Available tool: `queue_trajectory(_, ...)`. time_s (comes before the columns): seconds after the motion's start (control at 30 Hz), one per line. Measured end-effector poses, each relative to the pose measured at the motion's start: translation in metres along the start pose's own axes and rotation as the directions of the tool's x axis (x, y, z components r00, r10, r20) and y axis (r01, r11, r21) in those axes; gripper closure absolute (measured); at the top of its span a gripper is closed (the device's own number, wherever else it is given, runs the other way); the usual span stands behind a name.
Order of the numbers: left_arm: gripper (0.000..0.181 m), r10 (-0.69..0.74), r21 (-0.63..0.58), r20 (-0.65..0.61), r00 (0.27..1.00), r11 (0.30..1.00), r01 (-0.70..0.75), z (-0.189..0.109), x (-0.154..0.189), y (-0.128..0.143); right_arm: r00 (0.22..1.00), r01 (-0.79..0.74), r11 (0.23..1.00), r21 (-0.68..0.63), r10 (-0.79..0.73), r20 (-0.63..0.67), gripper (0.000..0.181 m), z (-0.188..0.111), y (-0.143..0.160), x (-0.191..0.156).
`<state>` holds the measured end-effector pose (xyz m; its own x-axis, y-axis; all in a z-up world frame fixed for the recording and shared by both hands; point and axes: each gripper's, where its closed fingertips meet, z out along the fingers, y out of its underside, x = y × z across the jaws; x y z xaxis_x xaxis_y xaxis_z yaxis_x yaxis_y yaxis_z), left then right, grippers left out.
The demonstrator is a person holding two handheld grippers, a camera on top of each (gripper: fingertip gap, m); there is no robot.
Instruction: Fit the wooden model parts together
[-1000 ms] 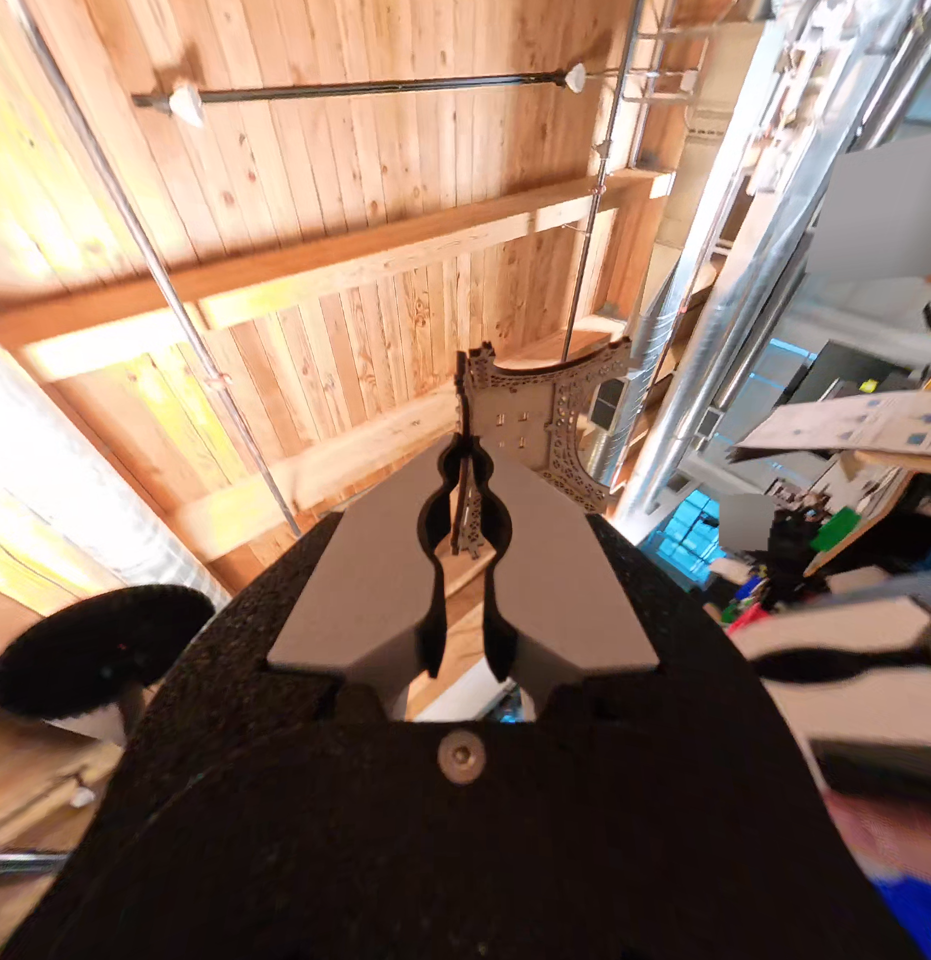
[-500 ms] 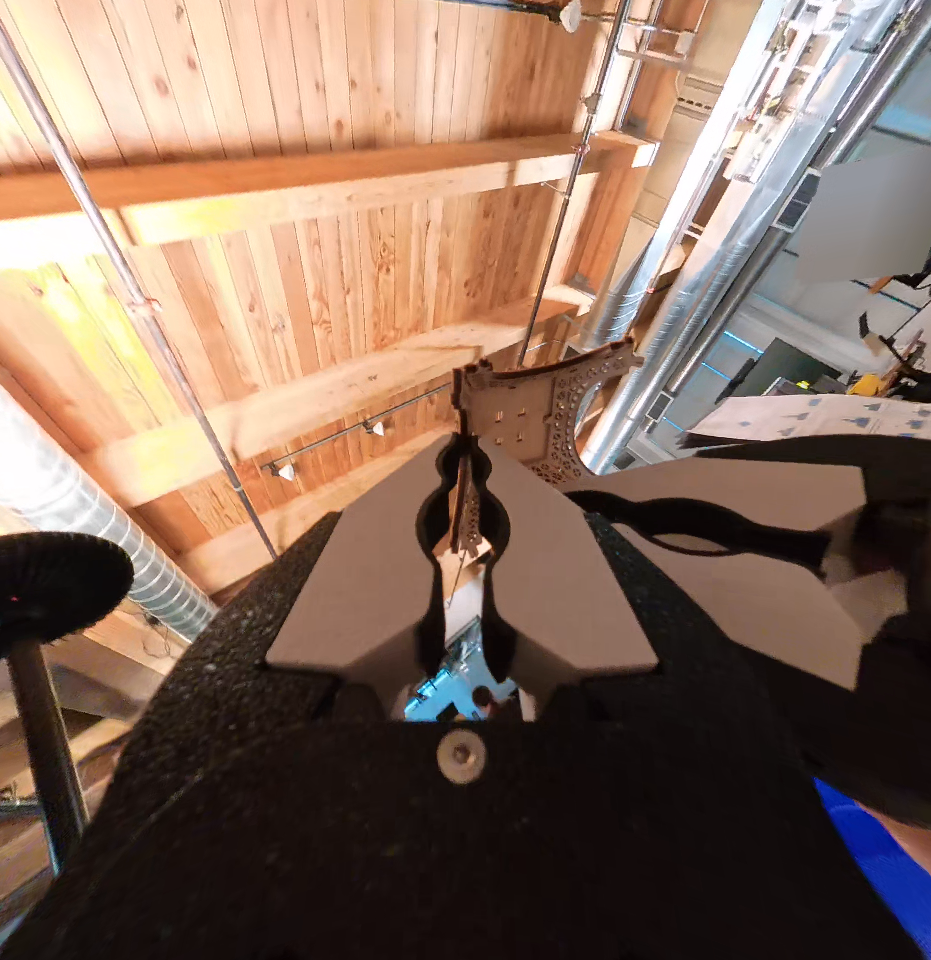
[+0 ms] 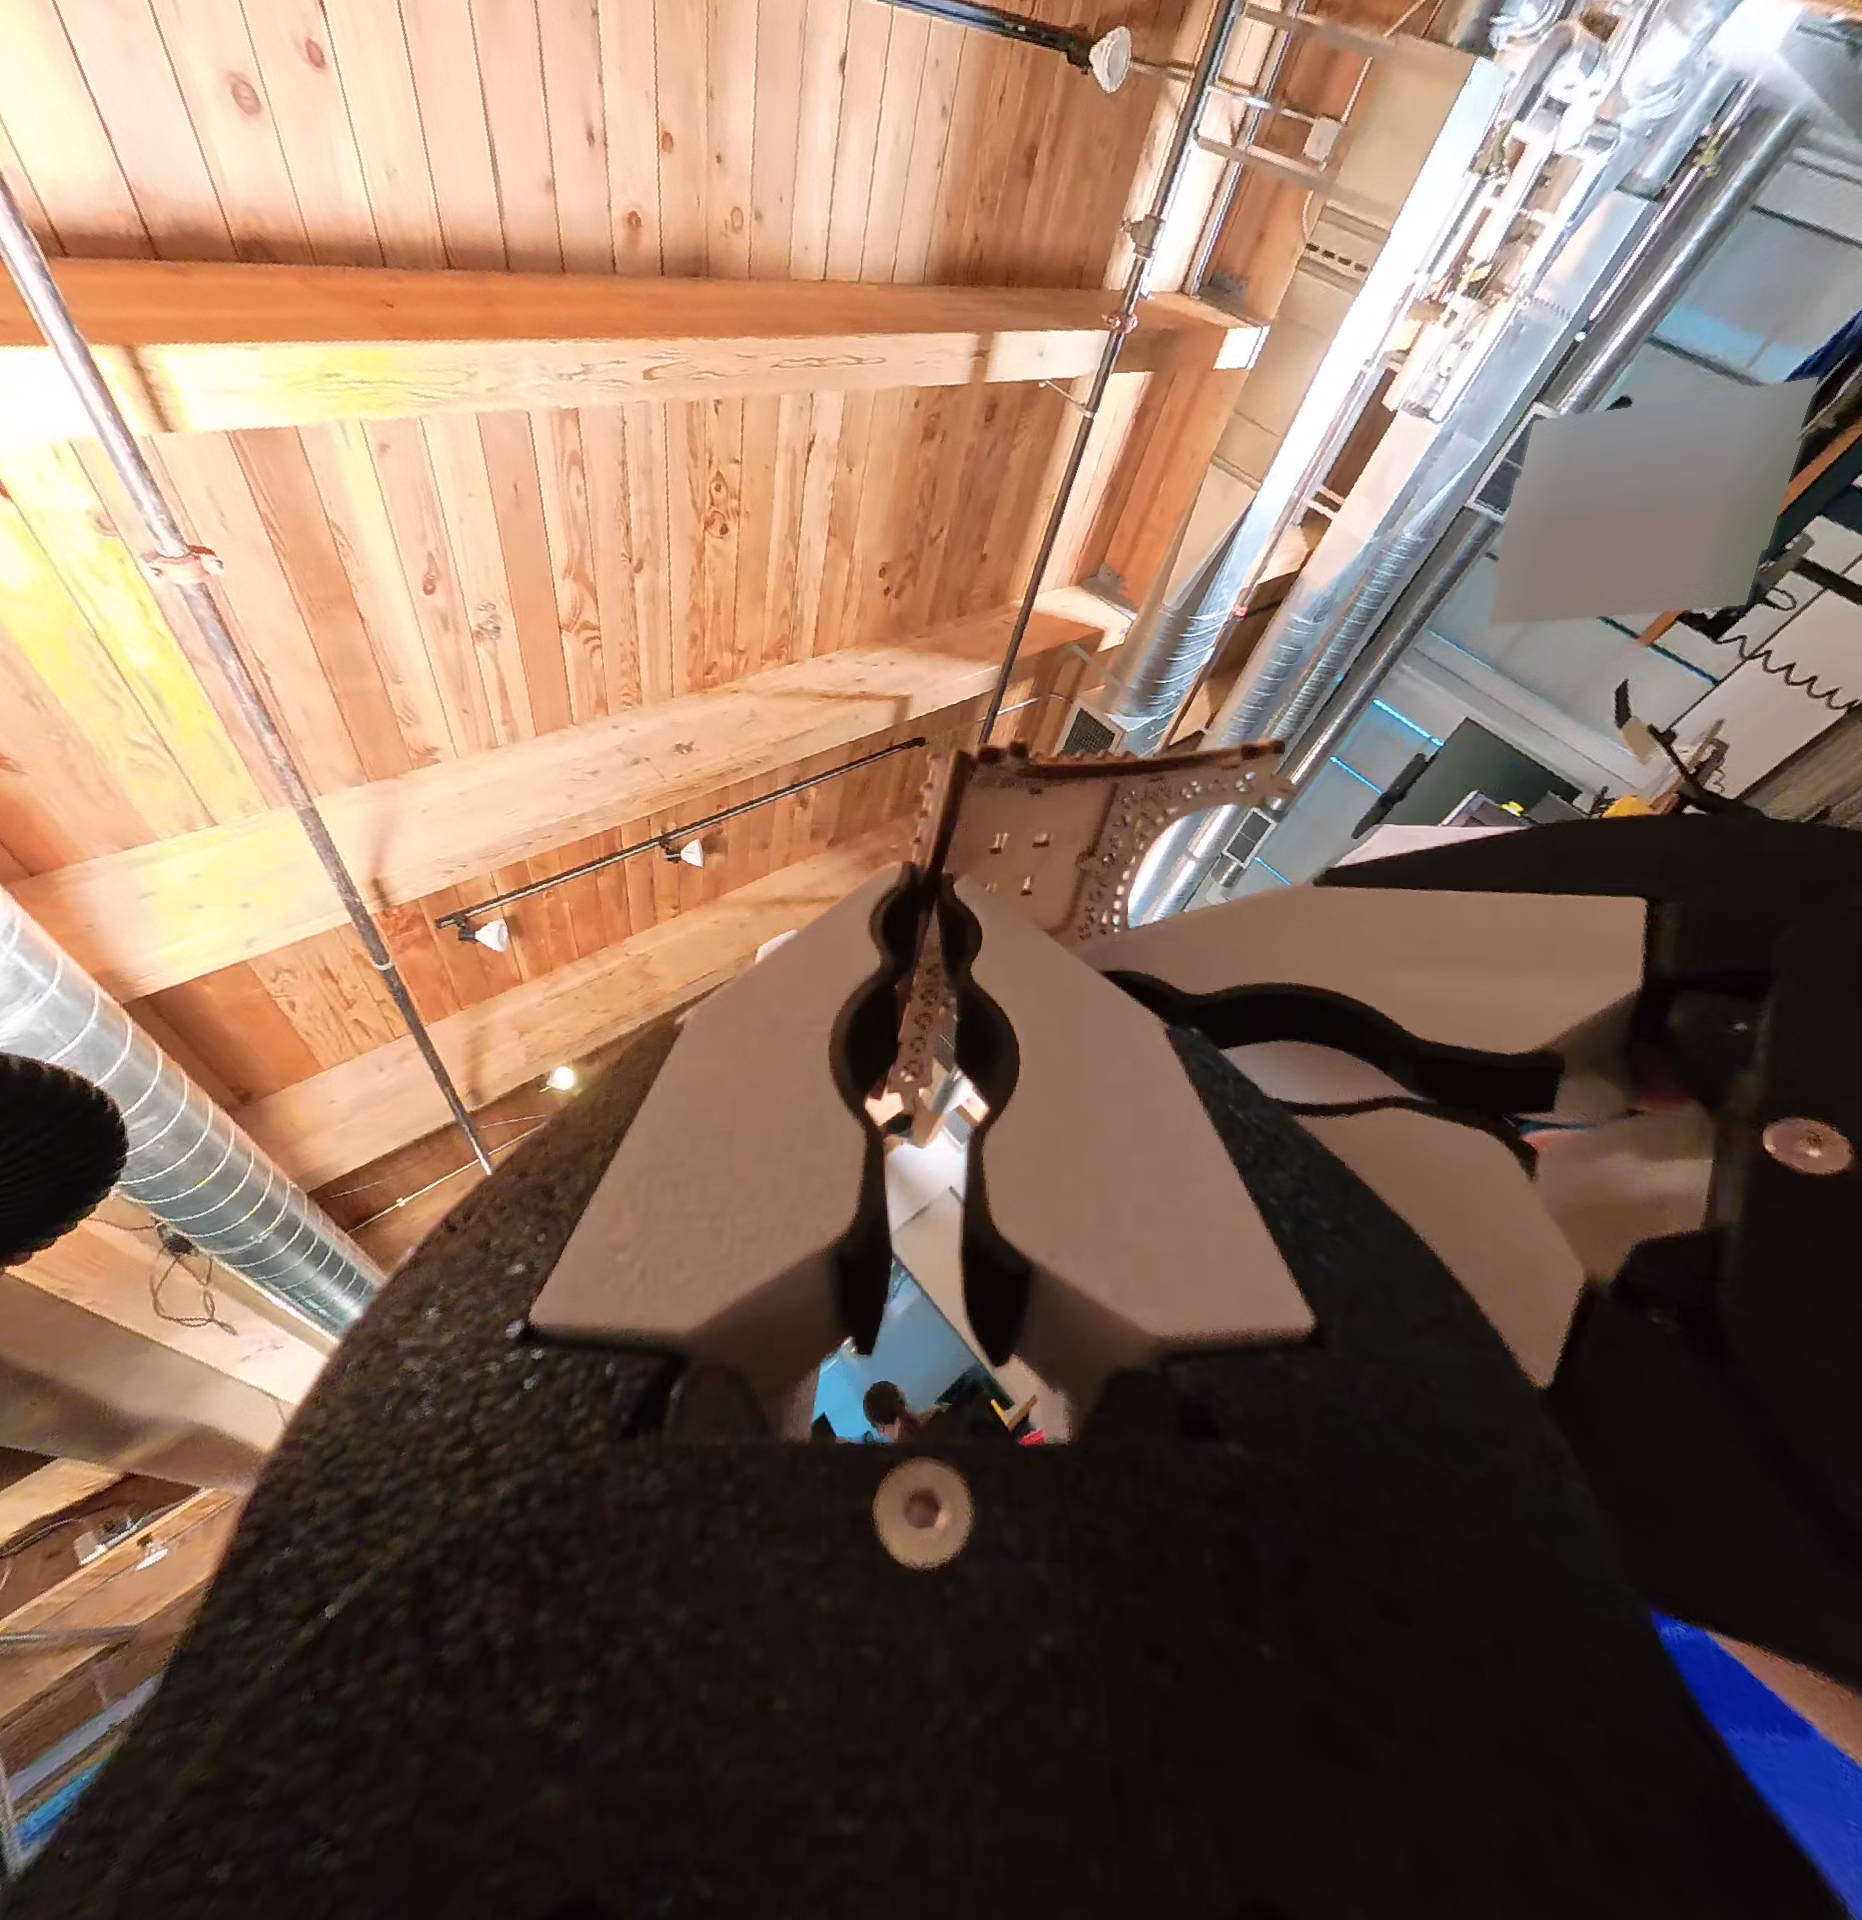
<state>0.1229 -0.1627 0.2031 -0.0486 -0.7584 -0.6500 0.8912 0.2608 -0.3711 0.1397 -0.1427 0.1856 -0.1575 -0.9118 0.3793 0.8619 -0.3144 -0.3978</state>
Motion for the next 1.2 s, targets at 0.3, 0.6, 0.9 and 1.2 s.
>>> queue_trajectory(0.3,0.181,-0.075,-0.015,0.024,0.997,0.997,0.075,0.011,-0.001,0.009,0.988,-0.141,0.989,-0.047,0.143,0.054,0.181,-0.001,0.012,0.005)
queue_trajectory(0.6,0.181,-0.131,-0.017,0.026,0.991,0.991,0.131,0.006,0.005,0.014,0.134,-0.987,0.140,-0.081,0.988,0.082,0.142,-0.012,0.042,0.008)
queue_trajectory(0.9,0.181,-0.133,-0.026,0.022,0.991,0.991,0.134,0.004,0.008,0.017,-0.056,-0.995,-0.038,-0.088,0.976,0.211,0.166,-0.001,0.026,0.010)
queue_trajectory(1.2,0.181,-0.183,-0.029,0.033,0.983,0.983,0.184,0.002,0.006,0.020,-0.134,-0.989,-0.113,-0.096,0.956,0.261,0.179,0.001,0.017,0.012)
